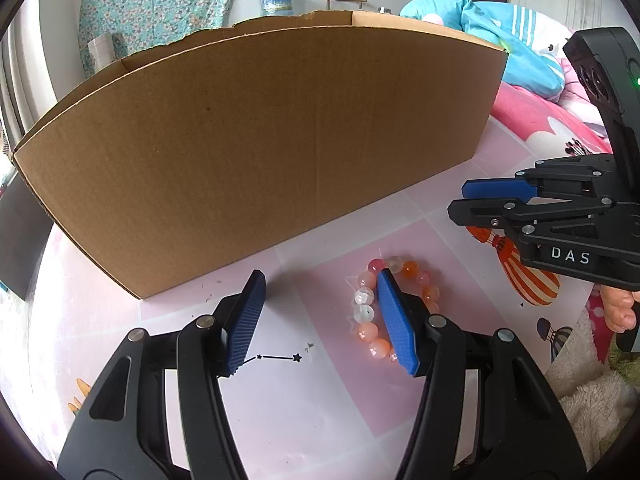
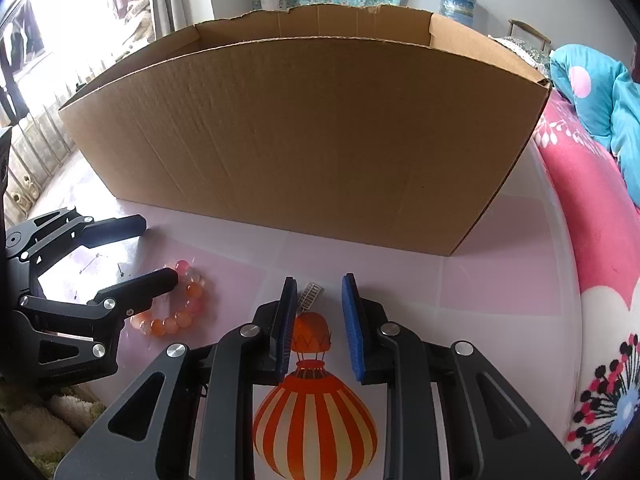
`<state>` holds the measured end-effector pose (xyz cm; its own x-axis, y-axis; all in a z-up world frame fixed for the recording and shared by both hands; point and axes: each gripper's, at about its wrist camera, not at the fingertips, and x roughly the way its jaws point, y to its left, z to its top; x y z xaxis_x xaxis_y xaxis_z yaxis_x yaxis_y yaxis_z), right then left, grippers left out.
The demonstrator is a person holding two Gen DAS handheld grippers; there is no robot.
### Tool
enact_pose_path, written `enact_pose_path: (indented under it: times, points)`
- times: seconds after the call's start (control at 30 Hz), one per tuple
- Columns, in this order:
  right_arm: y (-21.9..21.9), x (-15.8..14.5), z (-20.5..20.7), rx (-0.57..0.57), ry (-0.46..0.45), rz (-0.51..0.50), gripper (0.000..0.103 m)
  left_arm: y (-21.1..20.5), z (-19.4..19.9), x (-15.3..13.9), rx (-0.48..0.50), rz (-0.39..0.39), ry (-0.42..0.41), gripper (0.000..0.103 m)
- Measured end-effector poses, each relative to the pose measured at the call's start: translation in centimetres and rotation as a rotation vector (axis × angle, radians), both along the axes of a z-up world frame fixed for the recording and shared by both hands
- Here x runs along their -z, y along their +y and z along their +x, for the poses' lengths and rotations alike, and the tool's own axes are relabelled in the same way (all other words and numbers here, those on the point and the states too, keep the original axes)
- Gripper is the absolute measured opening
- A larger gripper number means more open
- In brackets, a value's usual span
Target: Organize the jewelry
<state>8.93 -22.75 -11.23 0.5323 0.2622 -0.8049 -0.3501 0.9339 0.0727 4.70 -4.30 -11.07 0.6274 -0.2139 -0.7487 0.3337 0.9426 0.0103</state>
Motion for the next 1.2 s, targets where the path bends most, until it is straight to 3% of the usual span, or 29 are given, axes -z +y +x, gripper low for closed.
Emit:
enact_pose_path:
  times: [0.5,0.7,1.2]
  points:
    - [0.2,-0.2,0.6,0.000,0.007,0.020,0.018,0.0,0.0,0.0,-0.003,0.001,0.000,0.055]
    - [0.5,-0.3,0.4,0.007,0.011,0.021,0.006,0.1,0.0,0.0,-0.003,0.002,0.000,0.055]
    - [-2.2,-0.9,-0.2,0.085,0.026,0.080,0.005,0.2,0.0,-0.1,-0.001,0.002,0.000,0.055]
